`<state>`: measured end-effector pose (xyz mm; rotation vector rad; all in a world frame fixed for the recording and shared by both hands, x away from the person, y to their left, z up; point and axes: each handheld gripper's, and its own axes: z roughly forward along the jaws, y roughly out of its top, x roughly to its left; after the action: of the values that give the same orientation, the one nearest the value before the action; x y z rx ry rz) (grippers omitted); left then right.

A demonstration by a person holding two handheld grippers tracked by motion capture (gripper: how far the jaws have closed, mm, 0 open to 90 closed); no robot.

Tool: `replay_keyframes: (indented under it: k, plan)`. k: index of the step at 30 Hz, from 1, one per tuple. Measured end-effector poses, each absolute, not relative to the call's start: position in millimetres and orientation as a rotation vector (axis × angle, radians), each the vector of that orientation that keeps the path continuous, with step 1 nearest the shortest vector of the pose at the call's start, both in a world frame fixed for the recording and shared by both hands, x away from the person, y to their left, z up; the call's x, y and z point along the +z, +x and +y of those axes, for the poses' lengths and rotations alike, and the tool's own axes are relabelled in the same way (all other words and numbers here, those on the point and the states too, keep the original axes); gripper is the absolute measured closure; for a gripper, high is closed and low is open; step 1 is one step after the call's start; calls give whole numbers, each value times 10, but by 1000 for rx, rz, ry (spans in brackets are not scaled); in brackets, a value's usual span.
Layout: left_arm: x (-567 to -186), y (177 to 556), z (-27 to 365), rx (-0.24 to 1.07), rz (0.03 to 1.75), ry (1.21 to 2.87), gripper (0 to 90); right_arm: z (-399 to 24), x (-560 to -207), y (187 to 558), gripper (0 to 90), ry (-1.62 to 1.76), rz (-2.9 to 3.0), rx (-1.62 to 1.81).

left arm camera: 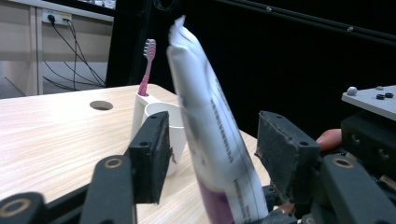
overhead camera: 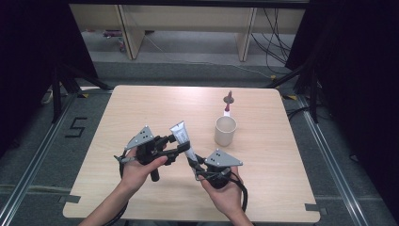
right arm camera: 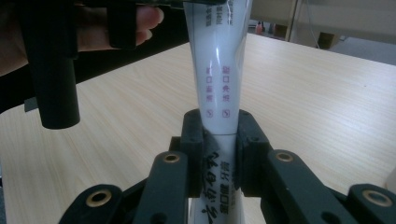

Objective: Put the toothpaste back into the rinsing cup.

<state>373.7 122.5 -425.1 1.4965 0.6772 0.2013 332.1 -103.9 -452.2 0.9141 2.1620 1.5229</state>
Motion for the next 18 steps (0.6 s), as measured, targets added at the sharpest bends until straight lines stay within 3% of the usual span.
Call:
replay_keyframes:
  k: [10,18]
  plan:
    - [-4169,3757,1161,170,665,1477,642,-998,-4467,3314,762,912,2135,1495]
    - [-3967,3652,1027,301,517,1572,738,-989,-4354,3335,717,868,2145,1454]
